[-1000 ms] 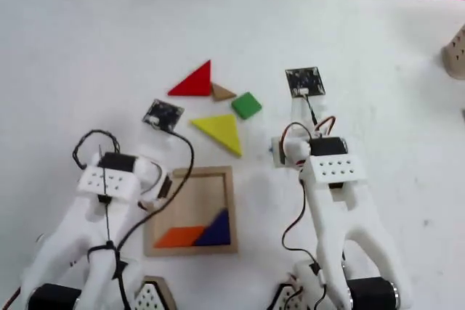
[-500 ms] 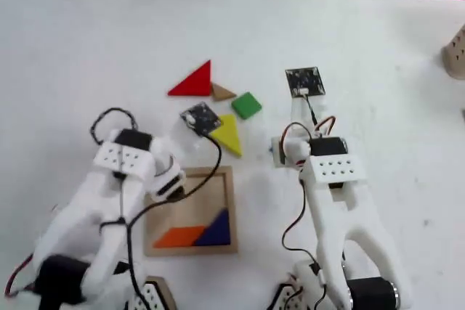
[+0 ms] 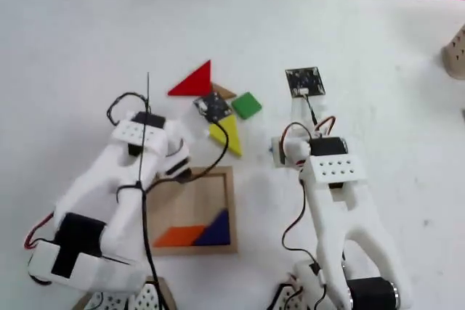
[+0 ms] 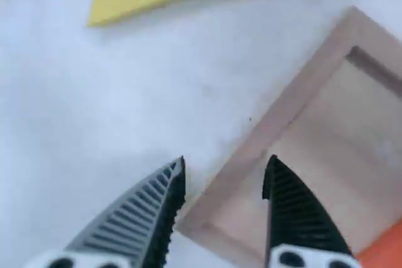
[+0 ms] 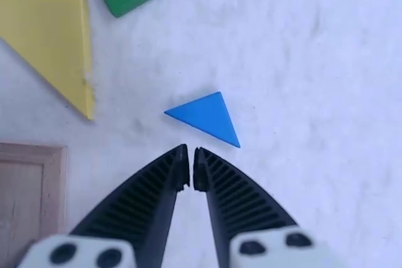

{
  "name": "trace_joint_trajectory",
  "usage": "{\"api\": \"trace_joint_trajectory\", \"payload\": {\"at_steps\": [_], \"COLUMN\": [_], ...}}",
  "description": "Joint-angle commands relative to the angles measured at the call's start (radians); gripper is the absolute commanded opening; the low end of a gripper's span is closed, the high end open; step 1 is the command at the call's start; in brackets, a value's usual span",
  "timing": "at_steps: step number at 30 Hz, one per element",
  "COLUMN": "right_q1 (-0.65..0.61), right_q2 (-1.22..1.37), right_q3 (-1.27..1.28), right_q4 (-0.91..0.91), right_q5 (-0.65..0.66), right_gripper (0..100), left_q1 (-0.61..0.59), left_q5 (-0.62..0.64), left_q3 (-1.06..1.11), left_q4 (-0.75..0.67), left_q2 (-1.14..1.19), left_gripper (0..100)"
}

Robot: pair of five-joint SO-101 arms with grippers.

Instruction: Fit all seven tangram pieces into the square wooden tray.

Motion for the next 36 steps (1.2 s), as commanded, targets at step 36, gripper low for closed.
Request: {"api": "trace_joint_trajectory", "payload": {"at_steps": [36], "right_q1": [0.010], "right_q2": [-0.033], "right_q3": [-0.008], "right_q4": [-0.016], "right_q5": [0.003], "right_gripper": [1.8], "left_q1": [-0.007], "left_q5": [-0.118], "left_q3": [-0.242], "left_q4": [0.080], "left_q2": [0.234], "left_gripper": [2]}}
